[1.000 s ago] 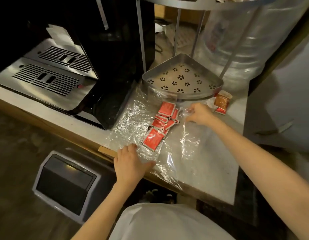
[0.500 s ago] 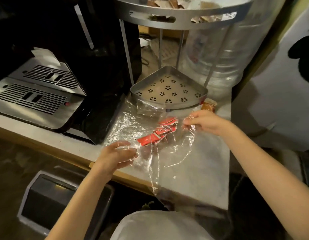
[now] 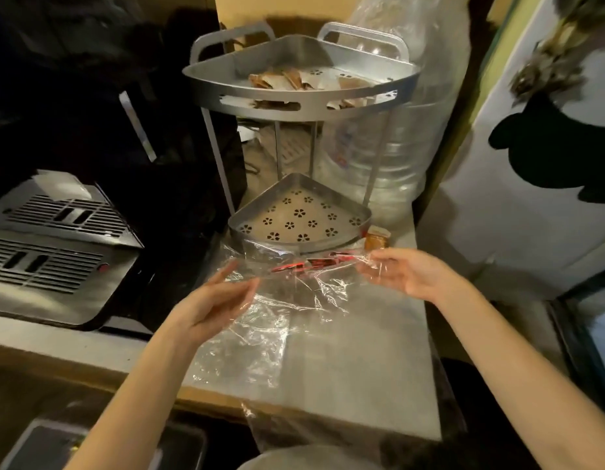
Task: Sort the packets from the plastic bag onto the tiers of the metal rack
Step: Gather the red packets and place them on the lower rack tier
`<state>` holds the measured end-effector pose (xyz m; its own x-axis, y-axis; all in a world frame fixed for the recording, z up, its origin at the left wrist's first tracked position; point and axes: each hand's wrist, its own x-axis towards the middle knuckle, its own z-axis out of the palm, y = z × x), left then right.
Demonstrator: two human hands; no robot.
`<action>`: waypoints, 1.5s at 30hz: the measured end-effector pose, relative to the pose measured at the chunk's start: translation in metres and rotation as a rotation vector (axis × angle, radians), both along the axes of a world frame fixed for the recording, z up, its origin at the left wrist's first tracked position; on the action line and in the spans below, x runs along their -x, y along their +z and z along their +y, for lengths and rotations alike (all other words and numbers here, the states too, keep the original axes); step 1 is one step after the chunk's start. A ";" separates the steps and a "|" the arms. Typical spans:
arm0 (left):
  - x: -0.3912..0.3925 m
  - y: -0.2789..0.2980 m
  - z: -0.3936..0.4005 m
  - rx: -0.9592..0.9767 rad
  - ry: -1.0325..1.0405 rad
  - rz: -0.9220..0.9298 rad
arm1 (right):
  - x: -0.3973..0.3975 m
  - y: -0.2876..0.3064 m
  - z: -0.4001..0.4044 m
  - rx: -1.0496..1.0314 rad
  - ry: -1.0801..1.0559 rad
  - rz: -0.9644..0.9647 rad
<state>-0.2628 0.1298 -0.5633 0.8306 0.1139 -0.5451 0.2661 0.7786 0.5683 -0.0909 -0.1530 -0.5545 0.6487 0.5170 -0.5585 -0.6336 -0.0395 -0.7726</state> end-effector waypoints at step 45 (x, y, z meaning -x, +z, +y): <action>-0.057 0.017 0.031 -0.327 -0.459 -0.203 | -0.015 -0.014 0.038 0.062 0.034 0.115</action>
<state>-0.2055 0.1605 -0.5465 0.9185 -0.1456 -0.3677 0.3950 0.3856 0.8338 -0.0759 -0.1153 -0.5687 0.5616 0.4999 -0.6593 -0.7150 -0.1076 -0.6907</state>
